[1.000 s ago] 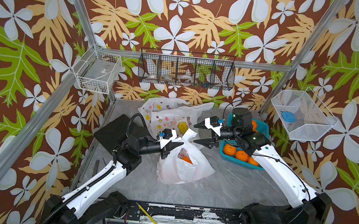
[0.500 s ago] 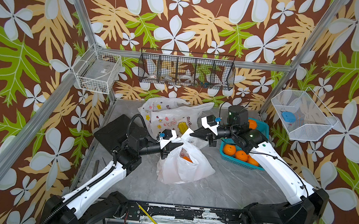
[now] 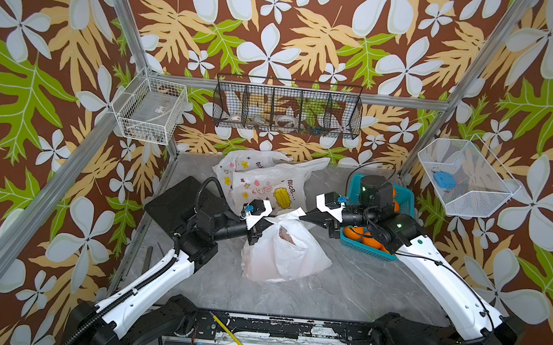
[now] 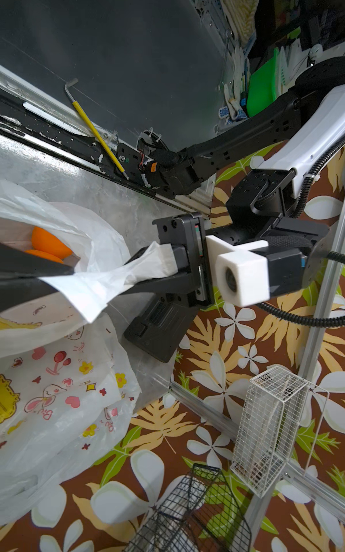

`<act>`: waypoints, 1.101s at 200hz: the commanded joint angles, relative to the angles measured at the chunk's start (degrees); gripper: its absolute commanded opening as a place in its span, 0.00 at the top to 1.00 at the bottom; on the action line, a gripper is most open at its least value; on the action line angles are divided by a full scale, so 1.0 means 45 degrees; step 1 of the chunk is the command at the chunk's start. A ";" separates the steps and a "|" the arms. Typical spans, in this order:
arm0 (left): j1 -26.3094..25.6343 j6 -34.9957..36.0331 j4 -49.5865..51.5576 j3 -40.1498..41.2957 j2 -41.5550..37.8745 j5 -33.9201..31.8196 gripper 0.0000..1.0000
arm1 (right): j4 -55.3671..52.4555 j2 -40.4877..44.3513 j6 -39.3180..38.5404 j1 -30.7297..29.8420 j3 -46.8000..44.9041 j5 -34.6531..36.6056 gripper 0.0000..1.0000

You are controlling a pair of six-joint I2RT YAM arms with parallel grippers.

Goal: Place the oranges into plastic bags & tie knots
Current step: Tie the plastic bag at the center of the board.

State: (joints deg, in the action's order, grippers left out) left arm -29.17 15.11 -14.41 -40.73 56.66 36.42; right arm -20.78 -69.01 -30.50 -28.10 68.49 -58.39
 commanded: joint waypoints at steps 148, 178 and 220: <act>0.0056 0.2162 -0.1959 0.0640 -0.0600 -0.0834 1.00 | -0.0449 -0.2135 0.1780 0.0465 0.3626 0.0705 0.51; 0.0055 0.2910 -0.1441 0.0327 -0.0413 -0.0633 1.00 | -0.0660 -0.2283 0.1417 -0.0171 0.3018 0.0348 0.39; 0.0063 0.3667 -0.1256 0.0131 -0.0324 -0.0575 1.00 | -0.0390 -0.2086 0.1788 -0.0891 0.1649 0.0534 0.35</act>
State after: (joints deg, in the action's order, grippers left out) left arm -28.95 28.69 -20.40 -39.38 55.00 32.88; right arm -22.76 -78.74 -23.18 -30.65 77.65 -55.59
